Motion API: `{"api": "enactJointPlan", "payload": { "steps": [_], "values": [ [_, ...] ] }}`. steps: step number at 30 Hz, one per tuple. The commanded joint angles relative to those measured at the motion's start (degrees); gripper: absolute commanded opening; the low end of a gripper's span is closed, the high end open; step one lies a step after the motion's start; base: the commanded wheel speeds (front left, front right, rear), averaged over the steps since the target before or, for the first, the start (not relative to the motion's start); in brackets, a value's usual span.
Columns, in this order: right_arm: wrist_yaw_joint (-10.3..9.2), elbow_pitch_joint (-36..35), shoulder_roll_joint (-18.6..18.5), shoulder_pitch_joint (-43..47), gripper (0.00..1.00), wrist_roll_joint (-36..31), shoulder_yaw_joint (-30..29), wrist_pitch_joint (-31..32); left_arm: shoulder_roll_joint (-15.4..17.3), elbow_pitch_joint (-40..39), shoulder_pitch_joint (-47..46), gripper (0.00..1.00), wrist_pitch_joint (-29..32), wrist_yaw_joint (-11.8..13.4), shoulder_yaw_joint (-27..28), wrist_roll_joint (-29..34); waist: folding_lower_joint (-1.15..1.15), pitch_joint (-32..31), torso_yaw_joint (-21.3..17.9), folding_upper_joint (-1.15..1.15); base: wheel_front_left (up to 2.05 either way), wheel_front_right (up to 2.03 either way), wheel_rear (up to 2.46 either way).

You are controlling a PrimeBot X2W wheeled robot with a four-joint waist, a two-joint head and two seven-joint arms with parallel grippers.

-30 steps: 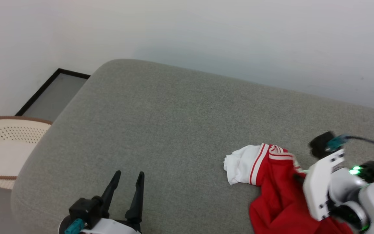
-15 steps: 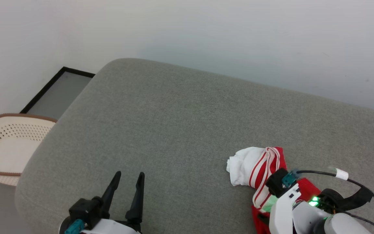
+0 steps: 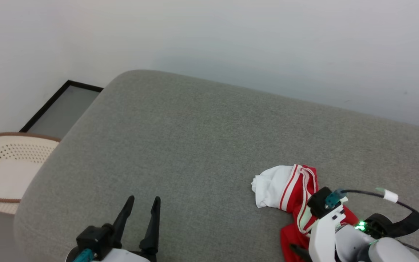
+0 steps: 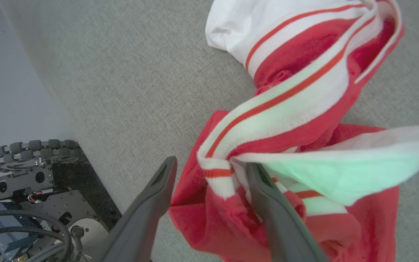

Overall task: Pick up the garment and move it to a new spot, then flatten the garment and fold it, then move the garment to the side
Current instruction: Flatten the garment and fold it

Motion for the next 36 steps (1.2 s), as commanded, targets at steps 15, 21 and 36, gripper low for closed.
{"api": "enactJointPlan", "payload": {
  "steps": [15, 21, 36],
  "values": [
    [-0.06, -8.1, -0.6, 6.3, 1.0, 0.0, -11.8, -7.3, 0.8, -1.1, 2.9, 1.0, 0.0, -0.1, 1.3, 0.3, 0.0, -2.2, -5.2, 0.0, 0.0, 0.0, 0.0],
    [-0.06, -10.9, -0.2, 11.2, 1.0, -3.7, -17.2, -17.8, 1.0, -1.8, 4.2, 1.0, 0.0, -0.1, 1.9, 0.4, 0.0, -2.8, -8.1, 0.0, 0.0, 0.0, 0.0],
    [-0.05, -7.9, 5.9, 18.4, 1.0, -18.7, -22.7, -51.6, -0.6, -3.7, 6.3, 1.0, 0.0, -0.1, 6.5, 1.3, 0.0, -2.7, -17.0, 0.0, 0.0, 0.0, 0.0]
  ]
}}
